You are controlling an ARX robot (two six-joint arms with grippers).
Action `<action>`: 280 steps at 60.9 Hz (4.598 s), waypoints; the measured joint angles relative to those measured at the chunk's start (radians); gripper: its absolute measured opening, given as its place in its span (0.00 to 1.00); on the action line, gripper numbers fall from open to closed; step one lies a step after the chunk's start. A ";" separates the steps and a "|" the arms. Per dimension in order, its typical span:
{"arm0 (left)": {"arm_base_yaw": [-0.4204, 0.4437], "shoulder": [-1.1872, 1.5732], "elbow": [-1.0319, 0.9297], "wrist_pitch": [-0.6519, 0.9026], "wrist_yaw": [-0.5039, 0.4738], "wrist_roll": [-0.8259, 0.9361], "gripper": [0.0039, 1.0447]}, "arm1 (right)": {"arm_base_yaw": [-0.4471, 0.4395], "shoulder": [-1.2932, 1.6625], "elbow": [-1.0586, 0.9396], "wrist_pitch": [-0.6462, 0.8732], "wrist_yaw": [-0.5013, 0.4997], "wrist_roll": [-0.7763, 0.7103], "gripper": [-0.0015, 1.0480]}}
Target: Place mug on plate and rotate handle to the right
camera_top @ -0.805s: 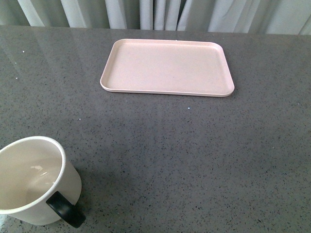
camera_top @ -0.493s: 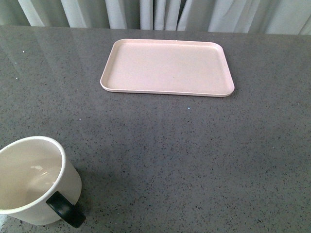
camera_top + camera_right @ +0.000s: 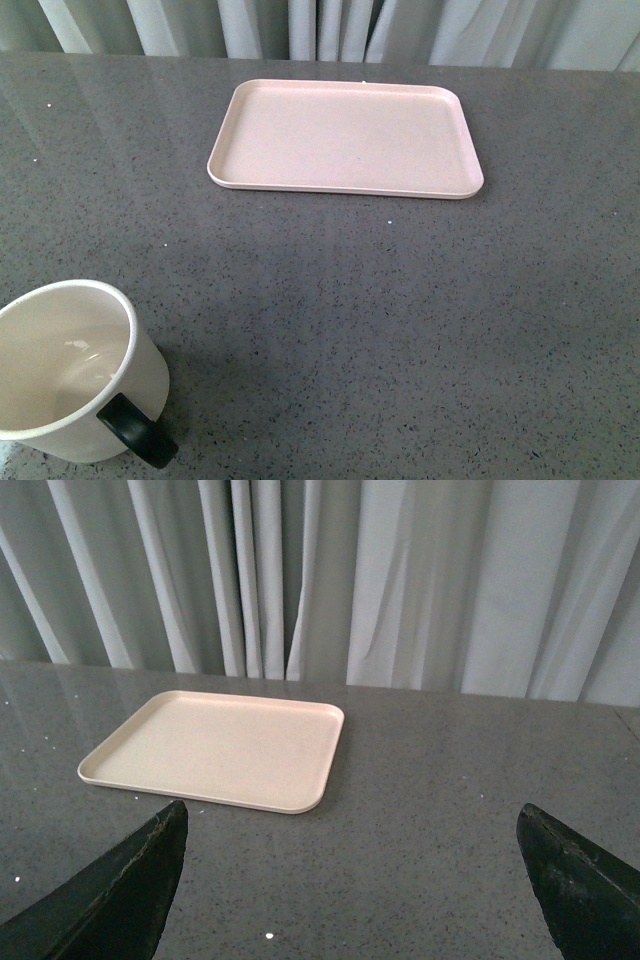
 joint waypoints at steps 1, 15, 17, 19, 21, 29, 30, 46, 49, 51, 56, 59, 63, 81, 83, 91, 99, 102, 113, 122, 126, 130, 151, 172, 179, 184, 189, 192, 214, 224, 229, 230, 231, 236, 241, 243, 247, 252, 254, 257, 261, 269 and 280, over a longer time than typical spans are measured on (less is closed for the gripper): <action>0.006 0.037 0.019 0.015 0.025 0.000 0.91 | 0.000 0.000 0.000 0.000 0.000 0.000 0.91; 0.024 0.376 0.190 0.093 0.200 0.096 0.91 | 0.000 0.000 0.000 0.000 0.000 0.000 0.91; 0.020 0.418 0.207 0.104 0.216 0.106 0.91 | 0.000 0.000 0.000 0.000 0.000 0.000 0.91; 0.013 0.460 0.223 0.111 0.217 0.123 0.91 | 0.000 0.000 0.000 0.000 0.000 0.000 0.91; 0.001 0.515 0.238 0.122 0.219 0.138 0.91 | 0.000 0.000 0.000 0.000 0.000 0.000 0.91; -0.036 0.666 0.265 0.163 0.238 0.164 0.91 | 0.000 0.000 0.000 0.000 0.000 0.000 0.91; -0.040 0.686 0.267 0.169 0.239 0.168 0.91 | 0.000 0.000 0.000 0.000 0.000 0.000 0.91; -0.067 0.838 0.274 0.182 0.286 0.246 0.91 | 0.000 0.000 0.000 0.000 0.000 0.001 0.91; -0.066 0.840 0.274 0.175 0.300 0.258 0.91 | 0.000 0.000 0.000 0.000 0.000 0.001 0.91; -0.066 0.840 0.274 0.171 0.312 0.269 0.91 | 0.000 0.000 0.000 0.000 0.000 0.001 0.91; -0.065 0.842 0.274 0.154 0.352 0.304 0.91 | 0.000 0.000 0.000 0.000 0.000 0.001 0.91; -0.061 0.845 0.274 0.148 0.367 0.326 0.91 | 0.000 0.000 0.000 0.000 0.000 0.001 0.91; -0.047 0.863 0.274 0.145 0.380 0.352 0.91 | 0.000 0.000 0.000 0.000 0.000 0.001 0.91; -0.039 0.917 0.298 0.070 0.412 0.444 0.91 | 0.000 0.000 0.000 0.000 0.000 0.001 0.91; -0.039 0.922 0.305 0.061 0.412 0.455 0.91 | 0.000 0.000 0.000 0.000 0.000 0.001 0.91; -0.040 0.940 0.326 0.033 0.408 0.491 0.91 | 0.000 0.000 0.000 0.000 0.000 0.001 0.91; -0.041 0.966 0.345 0.018 0.399 0.516 0.91 | 0.000 0.000 0.000 0.000 0.000 0.002 0.91; -0.041 0.976 0.353 0.016 0.396 0.528 0.91 | 0.000 0.000 0.000 0.000 0.000 0.001 0.91; -0.056 1.017 0.381 0.009 0.387 0.555 0.91 | 0.000 0.000 0.000 0.000 0.000 0.001 0.91; -0.068 1.041 0.385 0.009 0.377 0.566 0.91 | 0.000 0.000 0.000 0.000 0.000 0.002 0.91; -0.072 1.054 0.385 0.009 0.375 0.572 0.91 | 0.000 0.000 0.000 0.000 0.000 0.002 0.91; -0.079 1.072 0.385 0.009 0.371 0.585 0.91 | 0.000 0.000 0.000 0.000 0.000 0.002 0.91; -0.089 1.099 0.389 0.009 0.356 0.601 0.65 | 0.000 0.000 0.000 0.000 0.000 0.001 0.91; -0.089 1.104 0.395 0.003 0.350 0.605 0.18 | 0.000 0.000 0.000 0.000 0.000 0.002 0.91; -0.091 1.104 0.407 -0.014 0.354 0.605 0.02 | 0.000 0.000 0.000 0.000 0.000 0.002 0.91; -0.092 1.104 0.420 -0.029 0.351 0.602 0.02 | 0.000 0.000 0.000 0.000 0.000 0.001 0.91; -0.092 1.101 0.428 -0.042 0.353 0.596 0.02 | 0.000 0.000 0.000 0.000 0.000 0.002 0.91; -0.093 1.096 0.432 -0.051 0.353 0.593 0.02 | 0.000 0.000 0.000 0.000 0.000 0.002 0.91; -0.200 1.153 0.684 -0.105 0.342 0.496 0.02 | 0.000 0.000 0.000 0.000 0.000 0.002 0.91; -0.249 1.310 0.881 -0.111 0.340 0.457 0.02 | 0.000 0.000 0.000 0.000 0.000 0.002 0.91; -0.280 1.415 1.032 -0.148 0.335 0.441 0.02 | 0.000 0.000 0.000 0.000 0.000 0.002 0.91; -0.287 1.439 1.067 -0.160 0.333 0.438 0.02 | 0.000 0.000 0.000 0.000 0.000 0.002 0.91; -0.293 1.463 1.103 -0.172 0.330 0.438 0.02 | 0.000 0.000 0.000 0.000 0.000 0.002 0.91; -0.328 1.599 1.305 -0.250 0.319 0.437 0.02 | 0.000 0.000 0.000 0.000 0.000 0.002 0.91; -0.346 1.684 1.428 -0.299 0.313 0.436 0.02 | 0.000 0.000 0.000 0.000 0.000 0.002 0.91; -0.352 1.718 1.477 -0.320 0.311 0.435 0.02 | 0.000 0.000 0.000 0.000 0.000 0.002 0.91; -0.360 1.773 1.556 -0.352 0.307 0.435 0.02 | 0.000 0.000 0.000 0.000 0.000 0.002 0.91; -0.367 1.843 1.659 -0.400 0.300 0.433 0.02 | 0.000 0.000 0.000 0.000 0.000 0.002 0.91; -0.369 1.869 1.698 -0.417 0.299 0.433 0.02 | 0.000 0.000 0.000 0.000 0.000 0.002 0.91; -0.369 1.900 1.745 -0.436 0.296 0.431 0.02 | 0.000 0.000 0.000 0.000 0.000 0.002 0.91; -0.369 1.953 1.828 -0.470 0.295 0.427 0.02 | 0.000 0.000 0.000 0.000 0.000 0.002 0.91; -0.369 2.017 1.938 -0.515 0.292 0.423 0.02 | 0.000 0.000 0.000 0.000 0.000 0.002 0.91; -0.370 2.074 2.042 -0.557 0.285 0.419 0.02 | 0.000 0.000 0.000 0.000 0.000 0.002 0.91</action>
